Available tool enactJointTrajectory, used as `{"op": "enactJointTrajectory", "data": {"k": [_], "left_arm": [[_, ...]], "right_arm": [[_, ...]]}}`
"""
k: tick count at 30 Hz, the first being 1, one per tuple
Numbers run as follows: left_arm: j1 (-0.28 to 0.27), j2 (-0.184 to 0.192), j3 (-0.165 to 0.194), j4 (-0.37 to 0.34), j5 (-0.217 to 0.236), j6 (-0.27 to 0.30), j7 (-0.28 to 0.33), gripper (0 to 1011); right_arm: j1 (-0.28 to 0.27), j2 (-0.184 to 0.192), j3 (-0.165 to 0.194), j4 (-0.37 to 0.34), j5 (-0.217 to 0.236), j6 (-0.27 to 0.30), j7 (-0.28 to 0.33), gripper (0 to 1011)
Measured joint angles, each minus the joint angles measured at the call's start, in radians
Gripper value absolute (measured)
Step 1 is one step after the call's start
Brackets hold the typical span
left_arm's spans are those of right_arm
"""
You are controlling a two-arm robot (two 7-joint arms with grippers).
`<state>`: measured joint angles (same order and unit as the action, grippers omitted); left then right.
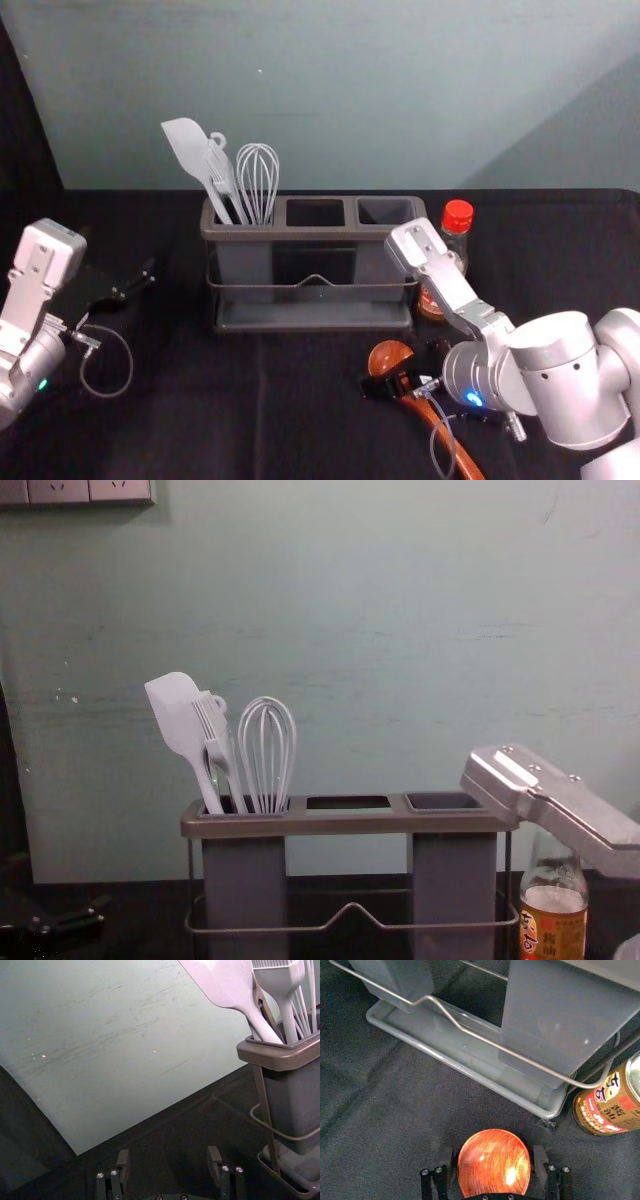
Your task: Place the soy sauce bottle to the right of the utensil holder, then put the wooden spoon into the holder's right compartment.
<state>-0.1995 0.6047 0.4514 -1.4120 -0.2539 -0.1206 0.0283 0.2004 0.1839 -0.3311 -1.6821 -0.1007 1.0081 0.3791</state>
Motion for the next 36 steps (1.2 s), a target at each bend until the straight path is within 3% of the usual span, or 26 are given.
{"op": "enactJointTrajectory", "data": {"k": [16, 25, 31, 36], "left_arm": [[0.0, 0.0, 0.0, 0.0, 0.0, 0.0, 0.0, 1011], [0.0, 0.0, 0.0, 0.0, 0.0, 0.0, 0.0, 1011], [0.0, 0.0, 0.0, 0.0, 0.0, 0.0, 0.0, 1012], [0.0, 0.0, 0.0, 0.0, 0.0, 0.0, 0.0, 1011]], "right_arm": [[0.005, -0.013, 0.01, 0.015, -0.027, -0.013, 0.025, 998], [0.0, -0.021, 0.021, 0.014, -0.046, -0.016, 0.034, 836], [-0.022, -0.018, 0.027, -0.038, -0.055, -0.007, 0.048, 837], [-0.053, -0.003, 0.026, -0.124, -0.065, -0.002, 0.066, 836]]}}
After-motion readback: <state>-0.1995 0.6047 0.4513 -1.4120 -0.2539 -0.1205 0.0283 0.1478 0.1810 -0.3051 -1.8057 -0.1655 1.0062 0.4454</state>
